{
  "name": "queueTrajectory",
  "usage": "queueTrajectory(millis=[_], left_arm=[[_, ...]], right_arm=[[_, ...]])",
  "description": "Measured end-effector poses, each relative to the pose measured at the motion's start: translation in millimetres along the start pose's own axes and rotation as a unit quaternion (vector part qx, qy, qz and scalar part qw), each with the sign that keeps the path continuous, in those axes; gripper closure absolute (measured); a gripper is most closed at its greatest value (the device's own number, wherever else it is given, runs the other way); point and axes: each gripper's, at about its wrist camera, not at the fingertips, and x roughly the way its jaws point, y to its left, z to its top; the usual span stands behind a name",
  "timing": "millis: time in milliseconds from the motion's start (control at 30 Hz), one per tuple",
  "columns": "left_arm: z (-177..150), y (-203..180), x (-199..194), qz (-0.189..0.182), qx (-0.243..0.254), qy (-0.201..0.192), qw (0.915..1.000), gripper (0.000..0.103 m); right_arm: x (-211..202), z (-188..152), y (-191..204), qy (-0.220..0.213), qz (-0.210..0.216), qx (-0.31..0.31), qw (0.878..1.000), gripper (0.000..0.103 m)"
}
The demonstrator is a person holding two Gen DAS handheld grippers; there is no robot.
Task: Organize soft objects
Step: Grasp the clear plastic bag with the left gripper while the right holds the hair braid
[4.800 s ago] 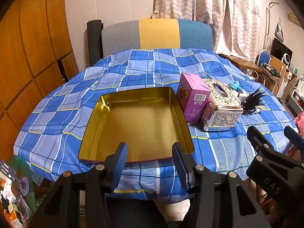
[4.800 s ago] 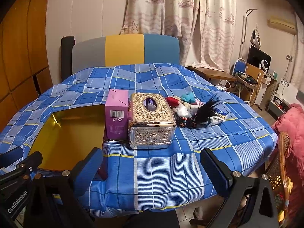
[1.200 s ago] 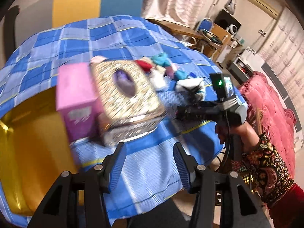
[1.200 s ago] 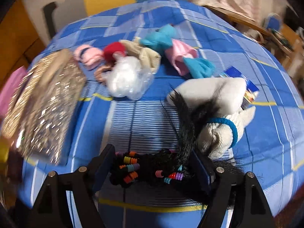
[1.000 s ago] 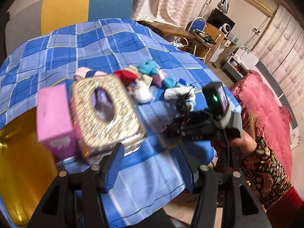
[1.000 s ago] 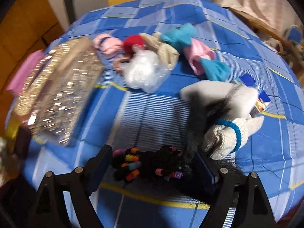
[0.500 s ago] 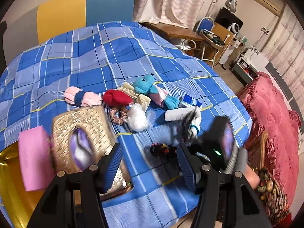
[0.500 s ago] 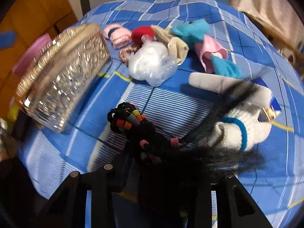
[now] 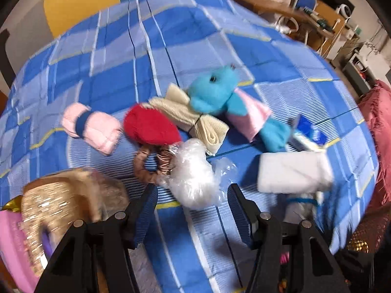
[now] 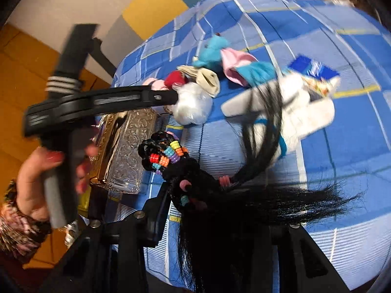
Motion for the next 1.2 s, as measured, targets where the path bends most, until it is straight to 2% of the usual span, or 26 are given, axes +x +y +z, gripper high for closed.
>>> queueTrajectory(millis=[33,133,233,333,400,467,733,767,933,1033,1200], left_arm=[[2,-6,5,0.025,0.015,-0.005,0.9996,0.042],[7,-16,16,0.028,0.034,-0.004,0.999,0.042],[8,-18,30,0.035,0.026,0.006,0.999,0.043],[5,-15,42,0.032,0.018,0.021,0.9991,0.06],[2,-13,42,0.036,0.017,0.016,0.9991,0.064],[-1,-12,34,0.021,0.011,0.006,0.9997,0.067],[-9,-2,-39,-0.053,0.001,-0.063,0.9966,0.067],[-5,0,-46,-0.062,0.002,-0.075,0.9953,0.067],[-25,29,-105,-0.109,0.004,-0.126,0.986,0.067],[-39,60,-132,-0.118,0.0,-0.154,0.981,0.067],[-73,121,-161,-0.109,-0.025,-0.192,0.9749,0.067]], right_arm=[[3,0,0,0.003,-0.001,0.001,1.0,0.063],[7,-1,1,0.014,-0.008,-0.001,1.0,0.063],[14,0,0,0.023,-0.017,0.004,1.0,0.063],[14,1,-2,0.02,-0.016,0.009,1.0,0.063],[17,2,-2,0.023,-0.01,0.012,1.0,0.063],[16,0,-3,0.025,-0.008,0.012,1.0,0.063],[16,-1,-11,0.022,0.001,0.018,1.0,0.063],[16,-2,-10,0.019,0.005,0.016,1.0,0.063],[13,-3,-4,0.002,0.019,0.006,1.0,0.063],[9,-5,3,-0.012,0.029,-0.008,0.999,0.063],[1,-7,17,-0.042,0.038,-0.035,0.998,0.063]])
